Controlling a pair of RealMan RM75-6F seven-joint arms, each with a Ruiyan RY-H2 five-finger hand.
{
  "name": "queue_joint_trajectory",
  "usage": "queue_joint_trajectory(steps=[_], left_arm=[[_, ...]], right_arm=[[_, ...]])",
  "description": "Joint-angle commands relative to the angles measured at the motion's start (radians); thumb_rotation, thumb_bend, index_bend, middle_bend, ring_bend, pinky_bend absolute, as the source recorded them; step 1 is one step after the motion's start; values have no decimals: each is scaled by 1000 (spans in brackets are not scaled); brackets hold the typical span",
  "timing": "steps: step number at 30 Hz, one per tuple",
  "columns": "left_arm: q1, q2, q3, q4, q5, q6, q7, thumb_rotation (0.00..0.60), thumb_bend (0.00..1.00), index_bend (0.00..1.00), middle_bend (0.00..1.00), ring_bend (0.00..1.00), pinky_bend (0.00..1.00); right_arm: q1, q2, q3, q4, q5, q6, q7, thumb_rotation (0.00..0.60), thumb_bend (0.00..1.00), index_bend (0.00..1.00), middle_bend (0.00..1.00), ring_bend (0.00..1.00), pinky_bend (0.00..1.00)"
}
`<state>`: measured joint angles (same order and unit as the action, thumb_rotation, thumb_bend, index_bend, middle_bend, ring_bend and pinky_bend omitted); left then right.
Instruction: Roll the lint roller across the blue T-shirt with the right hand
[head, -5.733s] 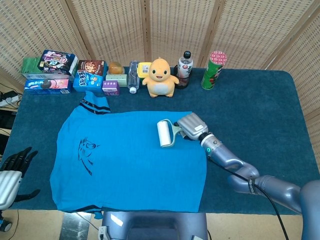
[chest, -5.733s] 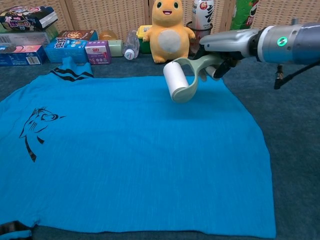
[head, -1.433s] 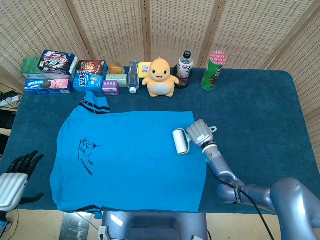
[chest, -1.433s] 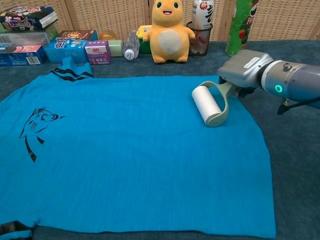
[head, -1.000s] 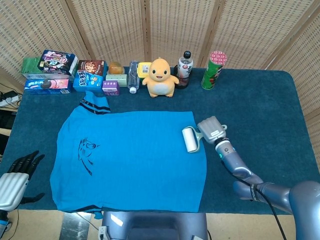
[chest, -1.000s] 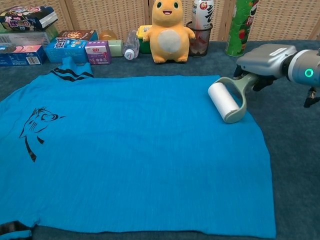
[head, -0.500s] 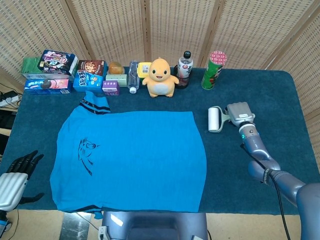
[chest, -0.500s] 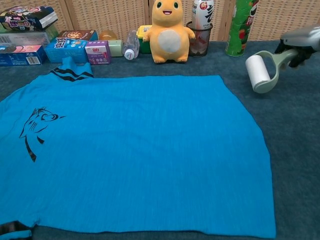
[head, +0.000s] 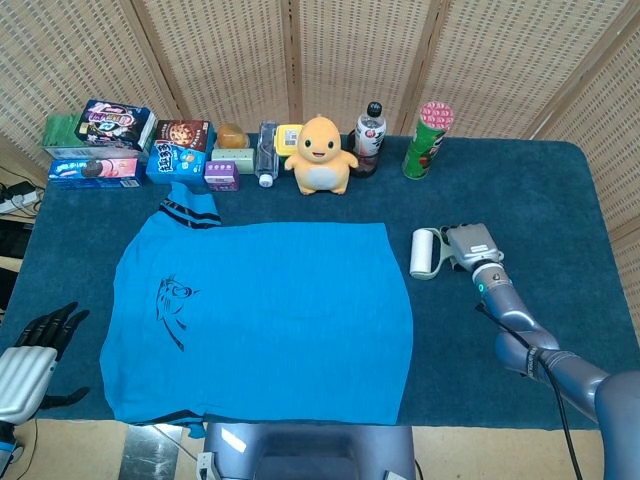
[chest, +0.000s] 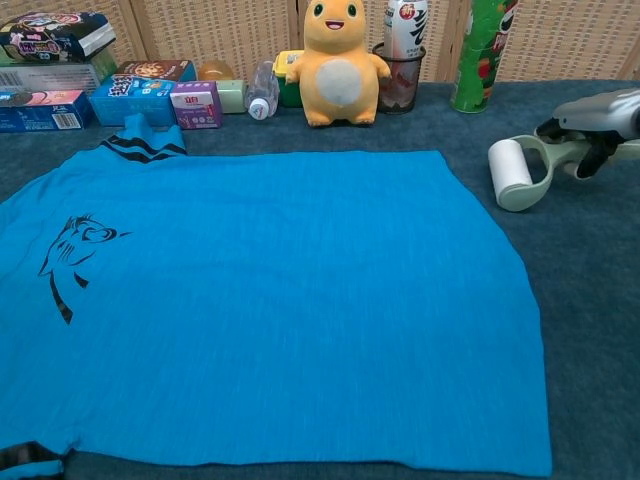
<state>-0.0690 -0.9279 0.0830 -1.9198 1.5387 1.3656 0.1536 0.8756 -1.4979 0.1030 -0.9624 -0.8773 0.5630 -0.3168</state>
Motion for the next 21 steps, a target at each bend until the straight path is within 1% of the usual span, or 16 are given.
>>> queue_joint_trajectory(steps=[1,3,5,8,9,12,14,17,21], left_arm=[[0,2,0,0,1,1,-4,600,96,0,0,0,59],[0,3,0,0,2,2,-8,600,95,0,0,0,59],[1,7,0,0,5,5,-17,600,95,0,0,0,59],[2,11,2,0,8,6,-27,600,95,0,0,0,59],[2,13,3,0,11,6,-32,600,95,0,0,0,59],[3,18,5,1,21,10,-39,600,95,0,0,0,59],[7,20,8,4,31,20,-43,600,95,0,0,0,59],[19,23,11,3,35,38,-34,600,95,0,0,0,59],[37,29,14,-9,32,64,-16,600,91,0,0,0,16]], right_arm=[[-6,36,4,-66,36,59,-44,600,0,0,0,0,27],[-9,50,4,-88,39,77,-55,600,0,0,0,0,8],[-22,80,5,-142,32,116,-64,600,0,0,0,0,5],[-54,131,5,-228,-13,196,-58,600,0,0,0,0,6],[-77,156,5,-274,-48,244,-38,600,0,0,0,0,6],[-133,198,2,-355,-130,349,18,600,0,0,0,0,5],[-200,233,-16,-419,-227,462,84,600,0,0,0,0,5],[-297,257,-59,-450,-362,623,160,600,0,0,0,0,2],[-395,265,-107,-450,-462,758,237,600,0,3,0,0,0]])
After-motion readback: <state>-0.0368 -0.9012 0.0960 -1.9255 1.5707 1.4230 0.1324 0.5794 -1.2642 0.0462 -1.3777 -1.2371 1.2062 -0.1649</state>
